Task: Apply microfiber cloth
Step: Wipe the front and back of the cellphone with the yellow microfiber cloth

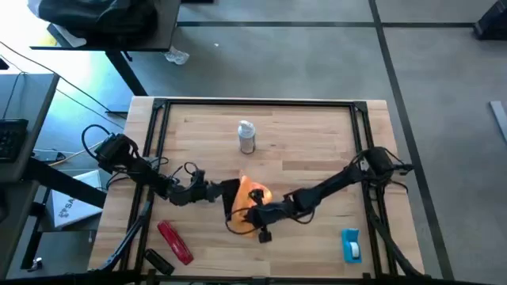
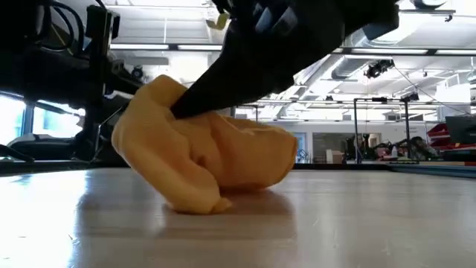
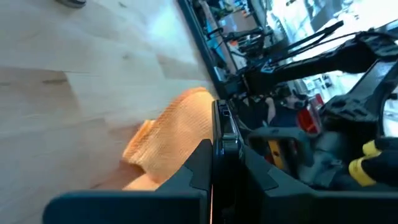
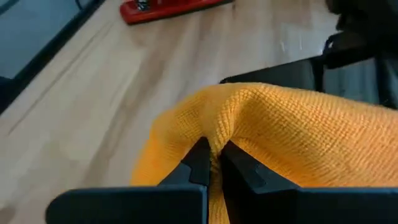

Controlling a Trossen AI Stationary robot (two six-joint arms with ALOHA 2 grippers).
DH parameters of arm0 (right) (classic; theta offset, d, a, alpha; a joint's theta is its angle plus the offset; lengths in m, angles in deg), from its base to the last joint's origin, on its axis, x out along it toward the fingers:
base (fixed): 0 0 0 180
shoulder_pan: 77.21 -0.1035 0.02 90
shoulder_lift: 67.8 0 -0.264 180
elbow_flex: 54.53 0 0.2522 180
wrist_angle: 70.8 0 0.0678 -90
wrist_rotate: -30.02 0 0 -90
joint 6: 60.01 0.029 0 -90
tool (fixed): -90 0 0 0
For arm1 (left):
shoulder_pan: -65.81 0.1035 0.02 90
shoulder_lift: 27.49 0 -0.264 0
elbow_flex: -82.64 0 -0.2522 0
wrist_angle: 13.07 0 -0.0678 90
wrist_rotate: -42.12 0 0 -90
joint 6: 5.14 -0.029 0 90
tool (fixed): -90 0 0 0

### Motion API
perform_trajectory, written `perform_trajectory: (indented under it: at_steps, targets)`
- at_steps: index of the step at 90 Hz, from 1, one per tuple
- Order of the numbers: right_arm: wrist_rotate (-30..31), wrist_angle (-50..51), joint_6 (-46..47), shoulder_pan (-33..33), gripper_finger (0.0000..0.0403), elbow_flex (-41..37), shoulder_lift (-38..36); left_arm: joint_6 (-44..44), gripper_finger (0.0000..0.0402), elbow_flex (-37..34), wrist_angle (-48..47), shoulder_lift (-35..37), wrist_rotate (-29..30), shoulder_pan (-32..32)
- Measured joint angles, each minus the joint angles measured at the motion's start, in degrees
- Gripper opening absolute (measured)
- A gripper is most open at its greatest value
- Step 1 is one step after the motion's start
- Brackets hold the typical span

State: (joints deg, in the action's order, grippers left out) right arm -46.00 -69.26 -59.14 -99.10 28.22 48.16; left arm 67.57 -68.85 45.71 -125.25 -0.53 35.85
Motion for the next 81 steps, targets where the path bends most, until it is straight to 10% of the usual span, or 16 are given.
perform_trajectory:
  at_steps: [37, 81]
  targets:
    - [14.49, -11.76, -19.59, 6.0, 0.0, 0.0, 0.0, -4.41, 0.0015, 4.02, -0.72, -0.04, 0.44, -0.09]
    - [-0.86, -8.11, -7.94, 2.35, 0.0, 0.07, -0.24, -2.73, 0.0015, -0.01, 9.33, -0.11, 0.31, -0.28]
